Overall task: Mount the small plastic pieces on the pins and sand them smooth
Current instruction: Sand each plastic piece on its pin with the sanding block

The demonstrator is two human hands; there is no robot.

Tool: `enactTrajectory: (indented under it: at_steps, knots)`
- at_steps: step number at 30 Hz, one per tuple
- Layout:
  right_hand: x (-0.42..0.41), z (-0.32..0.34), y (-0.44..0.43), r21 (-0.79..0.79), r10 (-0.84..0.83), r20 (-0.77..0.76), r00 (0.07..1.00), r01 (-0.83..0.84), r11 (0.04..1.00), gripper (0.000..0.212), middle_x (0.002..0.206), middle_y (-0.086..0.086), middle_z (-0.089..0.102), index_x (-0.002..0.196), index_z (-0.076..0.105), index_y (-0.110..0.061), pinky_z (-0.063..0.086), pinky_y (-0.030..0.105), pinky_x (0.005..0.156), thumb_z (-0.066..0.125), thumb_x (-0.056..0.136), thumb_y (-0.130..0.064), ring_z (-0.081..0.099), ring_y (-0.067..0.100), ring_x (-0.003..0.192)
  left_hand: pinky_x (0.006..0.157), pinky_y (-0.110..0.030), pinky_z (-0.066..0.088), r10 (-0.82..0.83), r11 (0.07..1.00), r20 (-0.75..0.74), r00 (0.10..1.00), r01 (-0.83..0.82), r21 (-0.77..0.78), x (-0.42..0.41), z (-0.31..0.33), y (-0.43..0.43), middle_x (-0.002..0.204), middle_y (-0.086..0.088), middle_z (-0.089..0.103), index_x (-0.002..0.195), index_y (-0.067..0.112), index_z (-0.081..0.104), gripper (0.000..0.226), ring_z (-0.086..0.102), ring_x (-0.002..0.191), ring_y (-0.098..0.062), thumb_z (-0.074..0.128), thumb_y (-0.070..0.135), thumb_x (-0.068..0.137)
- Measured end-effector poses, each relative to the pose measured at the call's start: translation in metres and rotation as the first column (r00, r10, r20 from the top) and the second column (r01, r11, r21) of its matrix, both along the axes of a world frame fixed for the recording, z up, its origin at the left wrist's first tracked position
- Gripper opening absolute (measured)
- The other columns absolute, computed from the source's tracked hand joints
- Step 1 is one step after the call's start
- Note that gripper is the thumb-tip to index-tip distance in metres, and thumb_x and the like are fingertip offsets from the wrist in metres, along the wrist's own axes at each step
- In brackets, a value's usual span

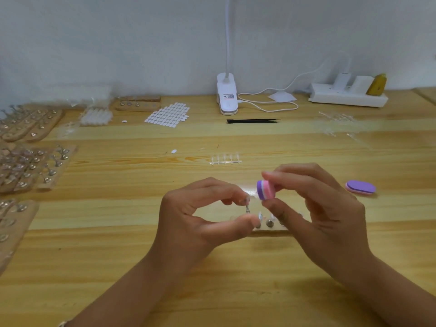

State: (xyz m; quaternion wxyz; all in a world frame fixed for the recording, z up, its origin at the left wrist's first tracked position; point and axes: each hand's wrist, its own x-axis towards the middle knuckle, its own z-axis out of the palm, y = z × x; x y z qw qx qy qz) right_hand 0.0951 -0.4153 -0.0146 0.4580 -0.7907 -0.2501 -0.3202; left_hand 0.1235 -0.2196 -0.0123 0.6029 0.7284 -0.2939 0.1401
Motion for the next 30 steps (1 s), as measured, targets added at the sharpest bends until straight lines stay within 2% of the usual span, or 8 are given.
enactTrajectory:
  at_steps: [3, 5, 9, 12, 17, 21, 25, 30]
  knots:
    - [-0.0025, -0.0005, 0.0040, -0.033, 0.060, 0.072, 0.996, -0.058, 0.998, 0.026, 0.110, 0.004, 0.067, 0.115, 0.068, -0.015, 0.051, 0.020, 0.087, 0.071, 0.089, -0.010, 0.067, 0.012, 0.102, 0.070, -0.021, 0.049, -0.057, 0.997, -0.034, 0.998, 0.055, -0.052, -0.0001, -0.0006, 0.0006, 0.080, 0.007, 0.073, 0.088, 0.018, 0.075, 0.023, 0.068, 0.074, -0.018, 0.082, 0.029, 0.069]
    - [0.0010, -0.0012, -0.0007, -0.072, 0.027, 0.062, 0.998, -0.023, 0.997, 0.028, 0.109, 0.004, 0.067, 0.113, 0.068, -0.017, 0.053, 0.021, 0.087, 0.073, 0.087, -0.007, 0.066, 0.008, 0.103, 0.071, -0.019, 0.048, -0.115, 0.988, -0.095, 0.989, 0.104, -0.111, 0.0002, -0.0007, 0.0008, 0.078, 0.003, 0.073, 0.085, 0.014, 0.075, 0.021, 0.066, 0.073, -0.020, 0.082, 0.025, 0.069]
    - [-0.0002, 0.0001, 0.0000, -0.017, -0.023, 0.068, 0.997, 0.025, 1.000, 0.029, 0.107, 0.005, 0.067, 0.112, 0.065, -0.011, 0.044, 0.007, 0.080, 0.074, 0.085, -0.006, 0.060, -0.007, 0.095, 0.073, -0.024, 0.051, -0.224, 0.958, -0.205, 0.953, 0.177, -0.223, 0.0022, -0.0014, -0.0018, 0.079, -0.006, 0.072, 0.085, 0.009, 0.075, 0.025, 0.067, 0.075, -0.023, 0.083, 0.029, 0.071]
    - [-0.0043, -0.0010, 0.0057, -0.045, 0.041, 0.143, 0.989, -0.035, 0.998, 0.024, 0.109, 0.006, 0.066, 0.112, 0.067, -0.013, 0.050, 0.016, 0.087, 0.070, 0.089, -0.009, 0.066, 0.006, 0.102, 0.073, -0.025, 0.051, -0.257, 0.946, -0.241, 0.936, 0.193, -0.259, 0.0028, -0.0028, -0.0019, 0.080, -0.008, 0.073, 0.087, 0.006, 0.076, 0.031, 0.067, 0.076, -0.023, 0.083, 0.032, 0.072]
    - [0.0028, -0.0028, -0.0039, -0.063, -0.029, 0.066, 0.997, 0.034, 0.997, 0.030, 0.108, 0.007, 0.067, 0.117, 0.063, -0.007, 0.055, 0.027, 0.088, 0.071, 0.088, -0.007, 0.066, 0.011, 0.103, 0.073, -0.026, 0.052, -0.266, 0.947, -0.261, 0.928, 0.202, -0.249, 0.0038, -0.0026, -0.0018, 0.079, -0.008, 0.072, 0.085, 0.005, 0.075, 0.027, 0.067, 0.075, -0.022, 0.081, 0.028, 0.072]
    - [-0.0005, -0.0038, 0.0045, -0.059, 0.056, 0.128, 0.990, -0.049, 0.997, 0.025, 0.111, 0.007, 0.066, 0.118, 0.066, -0.008, 0.053, 0.023, 0.089, 0.068, 0.093, -0.010, 0.066, 0.013, 0.105, 0.074, -0.024, 0.051, -0.260, 0.947, -0.256, 0.931, 0.194, -0.255, 0.0046, -0.0026, -0.0018, 0.082, -0.008, 0.074, 0.089, 0.005, 0.075, 0.031, 0.068, 0.078, -0.022, 0.082, 0.030, 0.072]
    - [0.0049, -0.0051, -0.0035, -0.089, -0.021, 0.069, 0.997, 0.027, 0.996, 0.030, 0.112, 0.003, 0.065, 0.120, 0.062, -0.006, 0.051, 0.021, 0.091, 0.068, 0.090, -0.008, 0.064, 0.008, 0.106, 0.074, -0.025, 0.052, -0.260, 0.950, -0.263, 0.929, 0.198, -0.241, 0.0051, -0.0028, -0.0006, 0.080, -0.006, 0.073, 0.087, 0.005, 0.075, 0.029, 0.068, 0.077, -0.021, 0.081, 0.031, 0.073]
    - [0.0014, -0.0046, 0.0040, -0.071, 0.023, 0.126, 0.992, -0.014, 0.997, 0.027, 0.110, 0.007, 0.065, 0.118, 0.062, -0.005, 0.052, 0.020, 0.090, 0.068, 0.092, -0.010, 0.065, 0.011, 0.104, 0.073, -0.024, 0.051, -0.265, 0.944, -0.301, 0.916, 0.183, -0.275, 0.0045, -0.0031, -0.0012, 0.081, -0.005, 0.073, 0.087, 0.007, 0.076, 0.035, 0.068, 0.078, -0.019, 0.082, 0.038, 0.071]
